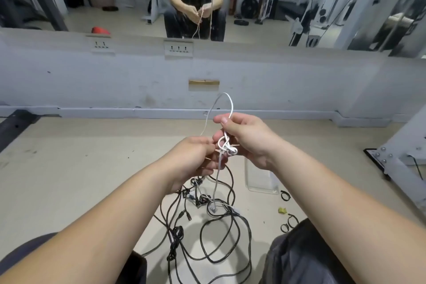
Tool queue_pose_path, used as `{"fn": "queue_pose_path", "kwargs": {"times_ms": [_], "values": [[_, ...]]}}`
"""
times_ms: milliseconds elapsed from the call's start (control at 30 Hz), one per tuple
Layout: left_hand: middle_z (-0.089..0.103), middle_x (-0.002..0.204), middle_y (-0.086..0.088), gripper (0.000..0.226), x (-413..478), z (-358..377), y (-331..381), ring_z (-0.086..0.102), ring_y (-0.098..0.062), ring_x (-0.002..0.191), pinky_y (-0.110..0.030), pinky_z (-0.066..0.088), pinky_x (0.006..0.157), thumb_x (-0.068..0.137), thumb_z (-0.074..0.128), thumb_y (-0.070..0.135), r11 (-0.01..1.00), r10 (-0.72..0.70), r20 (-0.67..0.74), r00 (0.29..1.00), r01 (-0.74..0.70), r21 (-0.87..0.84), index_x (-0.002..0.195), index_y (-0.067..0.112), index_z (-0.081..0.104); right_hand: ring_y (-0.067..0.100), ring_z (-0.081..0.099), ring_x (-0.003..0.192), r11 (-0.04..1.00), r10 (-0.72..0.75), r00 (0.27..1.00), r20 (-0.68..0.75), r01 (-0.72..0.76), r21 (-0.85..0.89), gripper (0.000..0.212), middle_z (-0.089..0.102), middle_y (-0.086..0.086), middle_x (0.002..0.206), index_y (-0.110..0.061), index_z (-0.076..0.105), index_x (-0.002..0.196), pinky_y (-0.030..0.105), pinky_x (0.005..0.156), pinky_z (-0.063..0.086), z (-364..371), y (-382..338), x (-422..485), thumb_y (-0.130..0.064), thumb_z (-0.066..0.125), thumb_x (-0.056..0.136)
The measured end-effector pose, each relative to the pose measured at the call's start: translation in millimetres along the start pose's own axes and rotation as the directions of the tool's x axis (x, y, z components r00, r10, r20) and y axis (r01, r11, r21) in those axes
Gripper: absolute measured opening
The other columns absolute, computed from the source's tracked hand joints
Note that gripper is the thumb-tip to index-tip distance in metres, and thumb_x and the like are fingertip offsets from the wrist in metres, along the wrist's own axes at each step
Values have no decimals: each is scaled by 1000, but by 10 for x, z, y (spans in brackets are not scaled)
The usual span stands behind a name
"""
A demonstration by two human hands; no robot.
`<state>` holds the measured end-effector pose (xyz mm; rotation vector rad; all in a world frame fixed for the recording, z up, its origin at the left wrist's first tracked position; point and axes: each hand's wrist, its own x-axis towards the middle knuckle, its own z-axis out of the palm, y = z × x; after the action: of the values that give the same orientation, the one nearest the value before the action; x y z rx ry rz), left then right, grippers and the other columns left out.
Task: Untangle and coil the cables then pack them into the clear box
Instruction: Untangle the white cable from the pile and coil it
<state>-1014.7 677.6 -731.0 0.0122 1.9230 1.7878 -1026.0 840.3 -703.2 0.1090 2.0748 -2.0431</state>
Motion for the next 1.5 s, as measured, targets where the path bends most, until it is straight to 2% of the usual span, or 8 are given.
{"fn": "queue_pose_path", "kwargs": {"times_ms": [333, 500, 733, 867, 1100, 1233, 1333, 1500], "values": [[73, 81, -10, 12, -236, -163, -75, 76, -20, 76, -34, 59, 66, 106, 56, 13, 993, 112, -168, 979, -103, 59, 100, 6, 64, 23, 60, 67, 976, 52, 998, -48, -61, -209, 55, 65, 9, 82, 0, 71, 104, 31, 57, 47, 361, 33, 177, -51, 53, 103], [77, 97, -21, 12, -212, -336, -49, 75, -21, 75, -32, 63, 71, 100, 66, 13, 983, 151, -315, 937, -175, -47, 93, 7, 74, 23, 53, 76, 984, 179, 940, 291, -173, -45, 31, 59, 3, 83, -16, 62, 103, 42, 78, 52, 466, 34, 267, -42, 47, 106], [64, 71, 15, 9, -235, -763, -100, 60, -5, 66, -24, 45, 60, 87, 75, 38, 679, 529, -269, 805, -211, 704, 84, 32, 69, 14, 41, 51, 976, 146, 937, 318, -83, -203, 35, 64, 9, 79, -10, 59, 132, 24, 47, 25, 464, 88, 411, -31, 39, 111], [69, 106, 19, 22, -179, -709, -112, 66, -1, 100, -21, 51, 86, 91, 74, 28, 711, 556, -177, 812, -354, 608, 112, 34, 70, 17, 36, 51, 979, 174, 922, 347, -124, -162, 37, 58, 13, 68, -23, 50, 142, 24, 44, 21, 468, 108, 474, -34, 36, 110], [73, 64, 7, 19, -22, -671, -68, 67, -4, 54, -13, 45, 48, 99, 67, 19, 865, 407, -340, 848, -237, 443, 81, 25, 70, 26, 51, 58, 987, 158, 862, 481, -157, -43, 45, 64, 26, 84, -2, 46, 141, 36, 56, 30, 310, 87, 643, -30, 35, 108], [74, 67, 4, 13, 0, -788, -5, 73, -14, 56, -20, 54, 57, 103, 60, 23, 911, 396, -489, 777, -264, 318, 90, 22, 64, 33, 66, 91, 976, 60, 896, 439, 39, -213, 30, 67, 16, 77, -5, 71, 113, 53, 102, 44, 190, 162, 687, -24, 51, 104], [72, 72, 2, 5, -29, -910, 14, 75, -23, 58, -41, 63, 67, 102, 63, 19, 933, 359, -520, 775, -300, 196, 102, 24, 62, 23, 54, 57, 993, 20, 919, 393, 29, -117, 21, 45, 6, 61, -9, 75, 110, 45, 77, 54, 160, 256, 692, -22, 62, 100], [67, 87, -11, 22, -92, -816, 7, 74, -17, 69, -31, 58, 54, 97, 69, 18, 926, 366, -432, 824, -367, 85, 115, 31, 69, 14, 25, 50, 997, -70, 933, 354, 78, -8, 32, 29, -4, 58, -26, 76, 117, 25, 48, 20, 186, 262, 622, -38, 68, 88]]}}
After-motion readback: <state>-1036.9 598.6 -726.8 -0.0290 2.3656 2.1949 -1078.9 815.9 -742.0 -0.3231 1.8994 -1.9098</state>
